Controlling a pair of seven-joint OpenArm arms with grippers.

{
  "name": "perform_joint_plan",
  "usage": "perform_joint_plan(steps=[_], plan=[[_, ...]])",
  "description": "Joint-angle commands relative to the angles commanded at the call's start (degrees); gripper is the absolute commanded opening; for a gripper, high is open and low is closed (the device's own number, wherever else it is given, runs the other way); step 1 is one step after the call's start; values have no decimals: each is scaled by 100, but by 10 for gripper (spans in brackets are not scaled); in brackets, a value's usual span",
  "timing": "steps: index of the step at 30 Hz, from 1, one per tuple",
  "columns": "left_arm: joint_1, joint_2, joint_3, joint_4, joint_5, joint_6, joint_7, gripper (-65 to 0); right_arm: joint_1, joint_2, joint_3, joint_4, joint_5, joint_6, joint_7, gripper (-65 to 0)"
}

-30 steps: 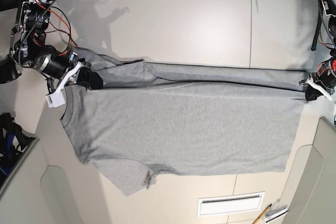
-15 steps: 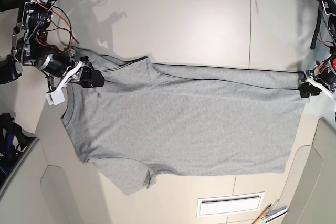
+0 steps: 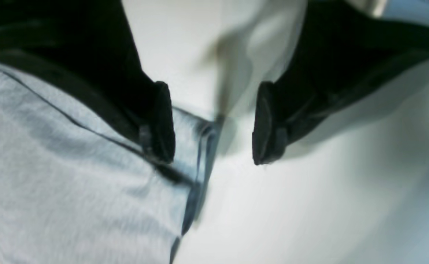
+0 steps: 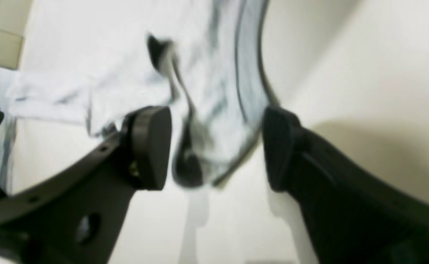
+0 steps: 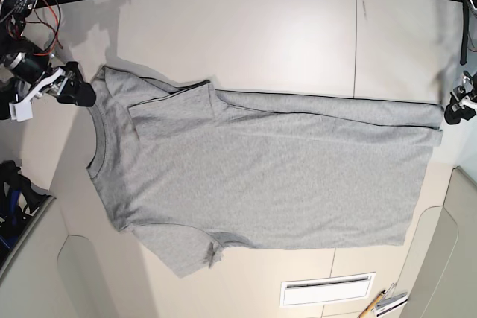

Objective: Fold the T-shirt properly
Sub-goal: 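Lift the grasped side edge and fold it over toward the shirt's middle, then lower the folded edge onto the shirt and open both grippers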

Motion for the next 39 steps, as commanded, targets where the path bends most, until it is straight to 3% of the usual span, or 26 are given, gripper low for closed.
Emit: perform_joint_plan(steps=[4,7,10,16,20,25,28,29,30,31,32,33,34,39], plan=[[120,42,0,-7,149,0,-173,-256,-293,-7,-2,-2,-7,2,201,-259],[118,127,0,-7,461,0,-444,-207,-321,-31,-37,-13,-133,-2,234,-259],[114,243,7,-9,592,0,-614,-203,-319,-35,-157,-13,-133,-2,264,-259],[87,476,17,-9,577,0,-619,-203,-304,-262,-549,-13,-197,-2,332,-259],[85,564,17,-9,581,0,-621,-203,-302,-479,-920,-15,-710,-37,695,-260],[87,588,210,-9,616,0,-647,-204,-273,-511,-1202,-15,-728,-50,813,-262],[70,588,505,-9,887,0,-872,-206,-273,-511,-1231,-15,-732,-50,887,-272],[66,588,612,-9,1008,0,-999,-220,-273,-509,-1228,-15,-734,-50,890,-316],[52,586,710,-9,1102,0,-1093,-275,-273,-511,-1228,-15,-761,-50,887,-384],[15,588,796,-9,1152,0,-1117,-361,-273,-509,-1228,-15,-776,-50,890,-467],[-59,590,894,-7,1176,0,-1117,-531,-273,-507,-1228,-15,-774,-48,890,-598],[-109,590,911,-7,1207,0,-1117,-599,-271,-509,-1228,-13,-769,-48,896,-650],[-175,588,911,-9,1233,0,-1115,-644,-271,-507,-1228,-13,-769,-48,909,-650],[-444,564,909,-7,1478,0,-785,-650,-179,-490,-1128,0,-752,-42,756,-650]])
